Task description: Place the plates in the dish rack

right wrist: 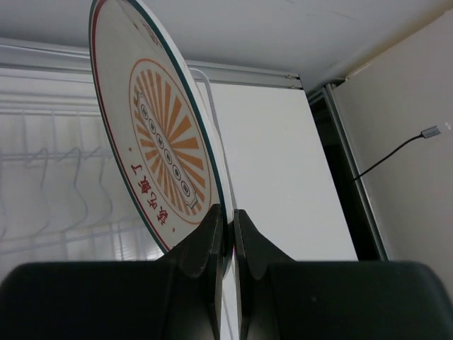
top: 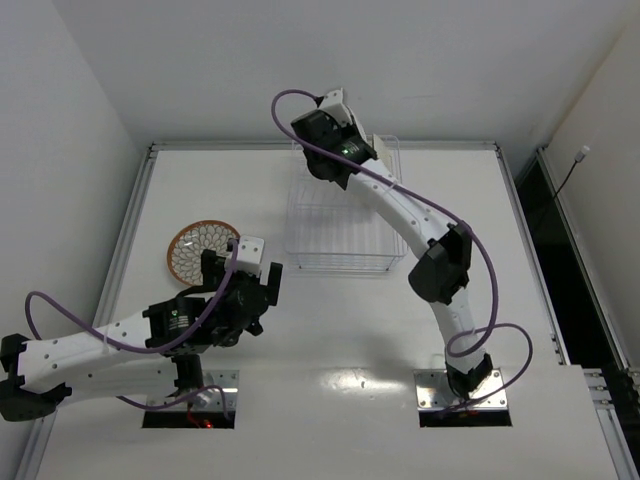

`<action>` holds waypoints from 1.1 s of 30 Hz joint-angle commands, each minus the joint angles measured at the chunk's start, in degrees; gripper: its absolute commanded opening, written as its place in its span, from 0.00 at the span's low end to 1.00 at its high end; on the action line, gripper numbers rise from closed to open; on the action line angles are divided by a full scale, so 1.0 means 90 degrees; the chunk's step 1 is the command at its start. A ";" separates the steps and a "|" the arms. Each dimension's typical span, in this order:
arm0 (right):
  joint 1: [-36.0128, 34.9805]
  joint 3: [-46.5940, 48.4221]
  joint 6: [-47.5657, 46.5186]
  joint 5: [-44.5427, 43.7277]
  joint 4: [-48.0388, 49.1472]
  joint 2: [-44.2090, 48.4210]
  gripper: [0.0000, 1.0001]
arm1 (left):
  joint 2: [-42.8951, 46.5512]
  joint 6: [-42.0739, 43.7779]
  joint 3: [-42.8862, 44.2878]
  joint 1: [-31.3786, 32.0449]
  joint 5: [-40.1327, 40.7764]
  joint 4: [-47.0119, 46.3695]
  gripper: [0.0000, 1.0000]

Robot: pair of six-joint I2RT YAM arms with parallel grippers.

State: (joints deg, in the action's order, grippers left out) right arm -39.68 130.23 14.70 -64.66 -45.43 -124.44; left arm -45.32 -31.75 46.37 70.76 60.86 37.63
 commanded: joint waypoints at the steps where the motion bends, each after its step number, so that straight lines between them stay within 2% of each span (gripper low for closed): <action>1: 0.0132 0.0354 -0.0295 -0.0735 0.0643 0.0096 0.00 | 0.0026 0.0051 0.0043 -0.0069 0.0093 -0.0196 0.99; 10: 0.0200 0.0285 -0.0608 -0.0969 0.0917 -0.0460 0.00 | -0.0033 0.0051 0.0043 -0.0069 0.0093 -0.0255 0.99; 24: 0.0317 0.0285 -0.0346 -0.0521 0.0693 -0.1144 0.00 | -0.0033 0.0051 0.0043 -0.0069 0.0093 -0.0255 0.99; 29: 0.0454 0.0285 0.0309 0.0415 0.0157 -0.1261 0.00 | -0.0033 0.0051 0.0043 -0.0069 0.0093 -0.0255 0.99; 31: 0.0609 0.0102 0.0504 0.1303 0.0155 -0.1164 0.01 | -0.0033 0.0051 0.0043 -0.0069 0.0093 -0.0255 0.99; 33: 0.0610 0.0032 0.0690 0.1723 0.0155 -0.1105 0.06 | -0.0033 0.0051 0.0043 -0.0069 0.0093 -0.0255 0.99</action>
State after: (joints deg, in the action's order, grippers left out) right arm -35.22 130.32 16.01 -58.15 -44.49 -135.92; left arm -45.76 -31.53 46.37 70.76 60.86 36.86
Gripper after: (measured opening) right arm 0.049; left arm 0.991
